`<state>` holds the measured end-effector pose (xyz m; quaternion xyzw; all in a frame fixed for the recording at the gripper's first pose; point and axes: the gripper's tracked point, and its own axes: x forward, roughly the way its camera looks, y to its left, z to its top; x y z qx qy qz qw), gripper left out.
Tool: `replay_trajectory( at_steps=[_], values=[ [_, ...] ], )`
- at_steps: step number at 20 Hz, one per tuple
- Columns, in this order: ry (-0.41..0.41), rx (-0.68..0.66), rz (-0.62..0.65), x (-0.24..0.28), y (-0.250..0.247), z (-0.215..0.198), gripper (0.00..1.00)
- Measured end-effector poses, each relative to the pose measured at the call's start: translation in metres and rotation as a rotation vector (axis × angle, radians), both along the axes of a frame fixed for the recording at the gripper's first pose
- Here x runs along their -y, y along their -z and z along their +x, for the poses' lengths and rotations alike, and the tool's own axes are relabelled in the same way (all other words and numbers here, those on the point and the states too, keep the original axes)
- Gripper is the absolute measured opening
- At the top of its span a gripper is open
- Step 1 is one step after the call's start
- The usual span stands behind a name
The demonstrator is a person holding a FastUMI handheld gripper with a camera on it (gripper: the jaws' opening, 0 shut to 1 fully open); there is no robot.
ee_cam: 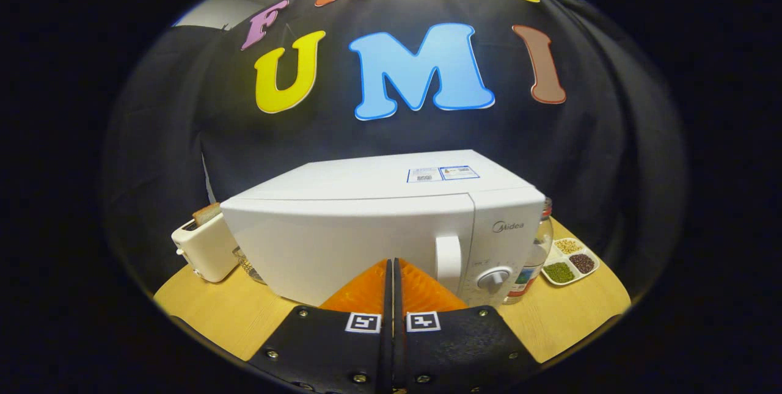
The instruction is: Open the microwave, put the food inside, and close the microwave door.
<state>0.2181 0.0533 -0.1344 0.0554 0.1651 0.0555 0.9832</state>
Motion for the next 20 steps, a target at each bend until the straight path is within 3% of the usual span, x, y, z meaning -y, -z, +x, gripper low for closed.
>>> replay_trajectory(
  at_steps=[11, 12, 13, 16, 18, 20],
  values=[
    [0.063, 0.148, -0.041, 0.014, -0.083, -0.146, 0.02],
    [0.068, 0.162, -0.041, 0.016, -0.089, -0.157, 0.14],
    [0.061, 0.175, -0.03, 0.014, -0.096, -0.17, 0.18],
    [0.064, 0.221, -0.028, 0.016, -0.109, -0.199, 0.77],
    [0.064, 0.25, -0.037, 0.016, -0.114, -0.212, 0.97],
    [0.062, 0.263, -0.043, 0.018, -0.118, -0.22, 0.97]
  ],
)
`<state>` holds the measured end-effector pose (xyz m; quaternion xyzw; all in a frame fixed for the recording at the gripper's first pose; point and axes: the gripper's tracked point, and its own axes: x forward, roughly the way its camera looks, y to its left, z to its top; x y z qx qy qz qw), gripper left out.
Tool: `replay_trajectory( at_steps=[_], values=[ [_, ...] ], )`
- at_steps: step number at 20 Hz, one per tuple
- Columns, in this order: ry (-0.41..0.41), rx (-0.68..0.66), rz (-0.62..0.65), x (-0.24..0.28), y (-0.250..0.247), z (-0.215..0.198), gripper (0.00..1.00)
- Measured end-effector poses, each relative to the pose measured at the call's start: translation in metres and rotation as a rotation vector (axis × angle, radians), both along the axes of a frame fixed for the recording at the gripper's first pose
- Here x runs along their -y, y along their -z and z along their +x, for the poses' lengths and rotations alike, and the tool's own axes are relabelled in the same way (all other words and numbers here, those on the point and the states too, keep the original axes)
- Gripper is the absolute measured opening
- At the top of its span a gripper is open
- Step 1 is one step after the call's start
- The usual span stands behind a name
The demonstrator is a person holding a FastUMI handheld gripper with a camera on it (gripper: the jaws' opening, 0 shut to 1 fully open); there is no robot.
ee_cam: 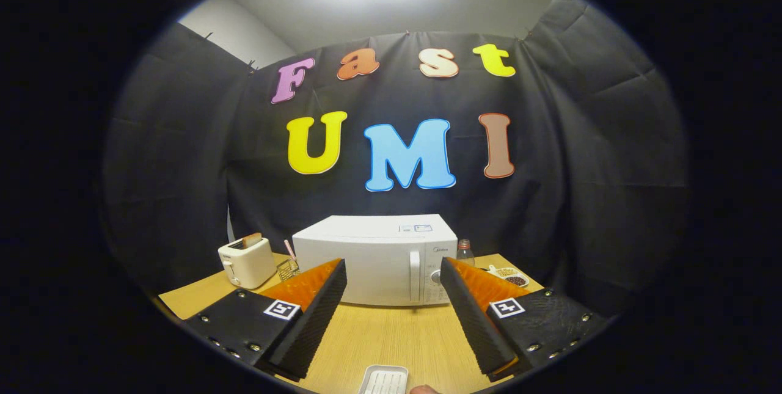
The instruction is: Open the microwave, put the food inside, and close the microwave door.
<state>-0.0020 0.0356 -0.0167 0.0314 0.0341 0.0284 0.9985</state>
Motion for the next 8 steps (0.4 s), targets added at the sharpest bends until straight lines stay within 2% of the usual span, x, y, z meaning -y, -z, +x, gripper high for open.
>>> replay_trajectory(
  at_steps=[8],
  values=[
    [0.006, 0.025, 0.009, 0.005, -0.015, -0.008, 0.97]
  ],
)
